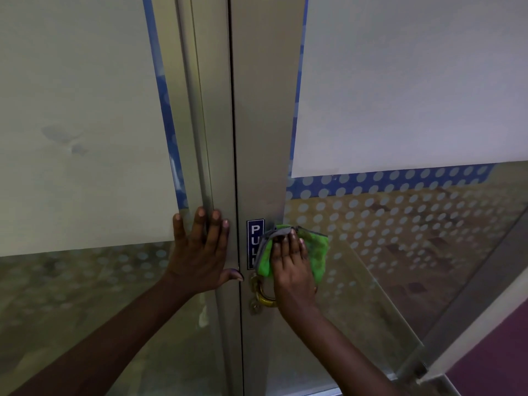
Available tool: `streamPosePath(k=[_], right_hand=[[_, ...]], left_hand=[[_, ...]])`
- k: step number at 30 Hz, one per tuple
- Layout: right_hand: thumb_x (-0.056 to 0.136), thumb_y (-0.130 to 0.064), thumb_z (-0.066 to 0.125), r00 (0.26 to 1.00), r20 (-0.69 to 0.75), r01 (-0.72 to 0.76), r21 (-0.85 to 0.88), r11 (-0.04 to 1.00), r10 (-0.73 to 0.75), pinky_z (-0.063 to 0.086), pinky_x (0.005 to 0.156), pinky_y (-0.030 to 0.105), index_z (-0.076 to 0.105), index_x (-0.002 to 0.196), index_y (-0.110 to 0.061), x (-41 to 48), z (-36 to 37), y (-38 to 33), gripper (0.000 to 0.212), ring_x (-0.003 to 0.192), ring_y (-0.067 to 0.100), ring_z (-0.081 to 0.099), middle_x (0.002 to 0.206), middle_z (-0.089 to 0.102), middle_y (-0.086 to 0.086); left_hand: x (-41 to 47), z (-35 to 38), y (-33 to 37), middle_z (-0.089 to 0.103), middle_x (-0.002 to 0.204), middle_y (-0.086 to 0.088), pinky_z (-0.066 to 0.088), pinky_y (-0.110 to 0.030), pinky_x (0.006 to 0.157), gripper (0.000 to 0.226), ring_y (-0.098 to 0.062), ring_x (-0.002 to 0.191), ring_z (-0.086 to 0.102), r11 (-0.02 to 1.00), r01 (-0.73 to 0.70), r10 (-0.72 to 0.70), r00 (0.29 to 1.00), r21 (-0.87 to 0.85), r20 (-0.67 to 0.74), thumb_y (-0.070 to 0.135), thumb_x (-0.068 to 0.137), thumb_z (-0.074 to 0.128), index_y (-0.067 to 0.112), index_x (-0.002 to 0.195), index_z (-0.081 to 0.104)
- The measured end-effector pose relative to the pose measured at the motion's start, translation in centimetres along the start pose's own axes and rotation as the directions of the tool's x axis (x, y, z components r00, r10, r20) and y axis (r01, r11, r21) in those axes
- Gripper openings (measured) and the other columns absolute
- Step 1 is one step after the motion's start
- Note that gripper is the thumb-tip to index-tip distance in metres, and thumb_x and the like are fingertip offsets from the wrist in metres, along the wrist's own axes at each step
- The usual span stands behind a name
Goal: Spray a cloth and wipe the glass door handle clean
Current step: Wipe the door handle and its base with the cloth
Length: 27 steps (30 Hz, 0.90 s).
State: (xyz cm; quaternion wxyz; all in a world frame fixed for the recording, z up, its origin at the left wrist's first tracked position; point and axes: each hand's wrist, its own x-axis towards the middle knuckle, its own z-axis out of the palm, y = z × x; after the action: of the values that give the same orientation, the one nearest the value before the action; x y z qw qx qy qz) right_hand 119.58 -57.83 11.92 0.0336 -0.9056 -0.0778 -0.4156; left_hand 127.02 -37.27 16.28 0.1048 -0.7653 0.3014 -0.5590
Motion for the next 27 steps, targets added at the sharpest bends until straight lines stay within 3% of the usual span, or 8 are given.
streamPosePath(k=[4, 7, 11, 14, 17, 20, 23, 27], right_hand=[[0.079, -0.003, 0.052, 0.987, 0.150, -0.054, -0.009, 0.998, 0.055, 0.036, 0.110, 0.052, 0.059, 0.122, 0.013, -0.4, -1.5, -0.7, 0.046, 0.124, 0.048, 0.051, 0.125, 0.061, 0.032], [0.068, 0.005, 0.067, 0.917, 0.287, -0.336, 0.181, 0.924, 0.277, 0.035, 0.109, 0.038, 0.054, 0.131, 0.007, 0.0, -3.5, -1.9, 0.064, 0.133, 0.040, 0.046, 0.137, 0.054, 0.027], [0.084, 0.008, 0.048, 0.658, 0.321, -0.703, 0.587, 0.403, 0.681, 0.056, 0.074, 0.030, 0.057, 0.131, -0.015, 2.0, -7.7, -2.6, 0.053, 0.085, 0.015, 0.065, 0.101, 0.070, 0.010], [0.080, 0.015, 0.051, 0.529, 0.184, -0.576, 0.795, 0.191, 0.829, 0.050, 0.065, 0.017, 0.066, 0.117, -0.014, 3.4, -9.3, -2.9, 0.049, 0.069, 0.001, 0.061, 0.087, 0.070, 0.007], [0.080, 0.015, 0.050, 0.649, -0.018, -0.422, 0.823, 0.380, 0.760, 0.053, 0.089, 0.033, 0.056, 0.129, -0.027, 4.3, -8.5, -3.3, 0.064, 0.102, 0.018, 0.065, 0.116, 0.067, 0.013], [0.076, 0.016, 0.043, 0.838, -0.179, -0.299, 0.639, 0.709, 0.515, 0.037, 0.109, 0.048, 0.034, 0.144, -0.002, 4.4, -5.4, -3.3, 0.071, 0.138, 0.034, 0.039, 0.142, 0.047, 0.028], [0.076, 0.002, 0.042, 0.972, -0.093, -0.167, 0.369, 0.914, 0.215, 0.020, 0.116, 0.046, 0.026, 0.143, 0.004, 3.9, -2.7, -3.2, 0.069, 0.151, 0.027, 0.004, 0.140, 0.044, 0.035], [0.083, -0.004, 0.050, 0.992, 0.085, -0.111, 0.169, 0.979, 0.098, 0.017, 0.118, 0.050, 0.032, 0.137, 0.009, 2.0, -0.8, -2.4, 0.059, 0.144, 0.040, 0.016, 0.135, 0.047, 0.040]], left_hand=[[0.0, 0.0, 0.0, 0.004, 0.161, -0.025, 0.003, -0.075, 0.112, 0.110, -0.047, 0.147, 0.003, 1.000, 0.007, -0.007, 1.000, 0.005, 0.013, 0.084, 0.082, 0.023, -0.005, 0.146, 0.026], [0.0, 0.0, 0.0, 0.005, 0.161, -0.025, 0.004, -0.075, 0.111, 0.110, -0.048, 0.147, 0.005, 1.000, 0.010, -0.010, 1.000, 0.004, 0.026, 0.084, 0.081, 0.025, -0.005, 0.145, 0.027], [-0.1, -0.1, 0.0, 0.004, 0.161, -0.024, 0.005, -0.075, 0.111, 0.110, -0.046, 0.148, 0.004, 1.000, 0.018, -0.018, 0.999, -0.005, 0.046, 0.086, 0.081, 0.023, -0.004, 0.144, 0.028], [0.0, 0.0, -0.1, 0.002, 0.162, -0.024, 0.005, -0.074, 0.111, 0.112, -0.046, 0.148, 0.002, 1.000, 0.018, -0.017, 0.999, -0.005, 0.051, 0.087, 0.079, 0.026, -0.004, 0.145, 0.027], [0.0, 0.0, -0.1, 0.000, 0.162, -0.023, 0.003, -0.074, 0.112, 0.113, -0.046, 0.148, 0.001, 1.000, 0.023, -0.022, 0.999, -0.008, 0.045, 0.087, 0.079, 0.027, -0.003, 0.147, 0.022], [0.0, 0.0, 0.0, 0.000, 0.162, -0.023, 0.003, -0.074, 0.112, 0.114, -0.046, 0.148, 0.001, 1.000, 0.026, -0.025, 0.998, -0.010, 0.051, 0.087, 0.079, 0.025, -0.003, 0.148, 0.021], [0.0, -0.1, 0.0, 0.001, 0.162, -0.023, 0.002, -0.074, 0.112, 0.112, -0.046, 0.148, 0.002, 1.000, 0.024, -0.023, 0.998, -0.014, 0.056, 0.086, 0.080, 0.022, -0.004, 0.147, 0.023], [-0.1, 0.0, -0.1, 0.003, 0.162, -0.023, 0.002, -0.073, 0.112, 0.110, -0.046, 0.148, 0.003, 1.000, 0.016, -0.015, 0.998, -0.006, 0.053, 0.085, 0.081, 0.020, -0.003, 0.147, 0.024]])
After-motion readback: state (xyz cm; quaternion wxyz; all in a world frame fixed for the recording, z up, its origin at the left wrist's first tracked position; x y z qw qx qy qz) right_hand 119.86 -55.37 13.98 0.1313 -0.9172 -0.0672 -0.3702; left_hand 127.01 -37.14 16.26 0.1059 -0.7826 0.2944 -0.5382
